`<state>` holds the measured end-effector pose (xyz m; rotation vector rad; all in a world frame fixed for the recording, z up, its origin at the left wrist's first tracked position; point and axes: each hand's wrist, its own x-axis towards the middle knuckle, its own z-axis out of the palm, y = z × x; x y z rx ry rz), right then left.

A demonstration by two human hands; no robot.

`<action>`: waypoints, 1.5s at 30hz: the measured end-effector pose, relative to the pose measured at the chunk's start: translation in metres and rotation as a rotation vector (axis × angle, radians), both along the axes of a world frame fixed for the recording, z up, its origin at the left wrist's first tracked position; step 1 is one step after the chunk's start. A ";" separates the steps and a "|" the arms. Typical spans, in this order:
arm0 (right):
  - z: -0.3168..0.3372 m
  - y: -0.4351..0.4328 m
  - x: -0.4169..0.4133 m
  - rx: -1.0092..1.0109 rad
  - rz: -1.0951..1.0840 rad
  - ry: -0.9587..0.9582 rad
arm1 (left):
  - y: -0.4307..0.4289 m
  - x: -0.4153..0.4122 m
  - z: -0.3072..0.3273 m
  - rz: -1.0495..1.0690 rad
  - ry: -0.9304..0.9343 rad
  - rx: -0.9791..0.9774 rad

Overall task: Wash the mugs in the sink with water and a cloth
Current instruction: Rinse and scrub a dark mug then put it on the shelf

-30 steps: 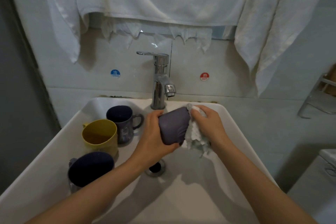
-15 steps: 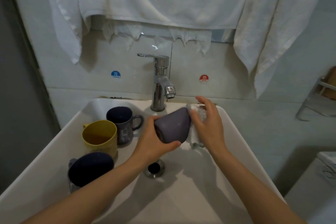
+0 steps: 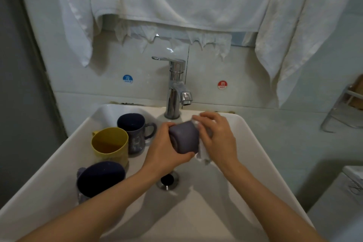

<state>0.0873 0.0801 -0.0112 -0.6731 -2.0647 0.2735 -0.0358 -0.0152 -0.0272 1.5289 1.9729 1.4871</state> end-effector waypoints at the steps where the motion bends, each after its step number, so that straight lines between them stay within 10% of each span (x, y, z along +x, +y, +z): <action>1: 0.000 0.005 0.002 -0.037 -0.029 0.000 | 0.000 0.000 0.000 0.003 0.017 -0.011; 11: -0.005 -0.024 -0.009 0.227 0.362 -0.156 | 0.003 -0.004 -0.004 -0.084 -0.078 -0.043; 23: 0.003 0.017 0.007 -0.916 0.157 0.218 | 0.003 -0.003 -0.006 -0.006 0.001 -0.023; 30: 0.001 0.016 0.000 -0.858 0.125 0.262 | 0.003 0.000 0.009 -0.104 -0.742 -0.191; 38: 0.004 0.017 0.009 -0.456 0.036 0.395 | 0.001 0.000 0.002 -0.117 -0.224 -0.068; 45: 0.004 -0.032 -0.009 -0.005 0.372 -0.010 | 0.007 -0.005 -0.005 -0.168 -0.162 -0.086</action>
